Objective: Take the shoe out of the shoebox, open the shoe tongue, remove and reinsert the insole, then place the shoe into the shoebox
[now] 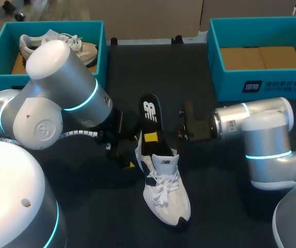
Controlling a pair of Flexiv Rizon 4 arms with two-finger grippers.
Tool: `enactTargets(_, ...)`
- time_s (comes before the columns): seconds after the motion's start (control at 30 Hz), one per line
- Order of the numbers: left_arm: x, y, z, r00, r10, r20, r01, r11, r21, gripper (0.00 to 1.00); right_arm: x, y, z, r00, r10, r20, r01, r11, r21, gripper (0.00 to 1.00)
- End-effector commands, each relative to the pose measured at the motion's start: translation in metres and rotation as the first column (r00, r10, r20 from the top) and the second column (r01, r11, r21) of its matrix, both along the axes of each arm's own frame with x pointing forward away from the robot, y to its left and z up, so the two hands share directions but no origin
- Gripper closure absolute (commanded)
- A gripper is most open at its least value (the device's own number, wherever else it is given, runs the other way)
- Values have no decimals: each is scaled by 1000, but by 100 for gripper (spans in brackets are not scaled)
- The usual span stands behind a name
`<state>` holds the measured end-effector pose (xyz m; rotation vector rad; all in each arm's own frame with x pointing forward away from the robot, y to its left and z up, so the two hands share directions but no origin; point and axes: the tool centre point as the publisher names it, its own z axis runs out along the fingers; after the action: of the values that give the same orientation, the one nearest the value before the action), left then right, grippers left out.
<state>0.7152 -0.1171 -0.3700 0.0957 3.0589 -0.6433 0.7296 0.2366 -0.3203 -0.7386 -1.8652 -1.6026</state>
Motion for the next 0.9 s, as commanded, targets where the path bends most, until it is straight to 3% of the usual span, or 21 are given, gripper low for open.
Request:
enactTargets(0.03, -1, 0, -1, 1000, 0, 2, 0, 1000, -2, 0, 5, 3, -11, 999, 6, -36, -6, 1000, -1, 100)
enactTargets(0.57, -1, 0, -1, 1000, 0, 2, 0, 1000, -2, 0, -32, -4, -38, 983, -18, -180, 11, 999, -44, 100)
enactTargets(0.8, -1, 0, -1, 1000, 0, 2, 0, 1000, -2, 0, -40, -6, -37, 982, -26, -185, 17, 999, -50, 100)
enactTargets(0.83, -1, 0, -1, 1000, 0, 2, 0, 1000, -2, 0, -40, -6, -34, 984, -26, -176, 18, 999, -49, 87)
enactTargets(0.87, -1, 0, -1, 1000, 0, 2, 0, 1000, -2, 0, -39, -5, -32, 986, -25, -166, 17, 999, -49, 68)
enactTargets(0.9, -1, 0, -1, 1000, 0, 2, 0, 1000, -2, 0, -37, -5, -29, 988, -24, -156, 16, 999, -49, 61)
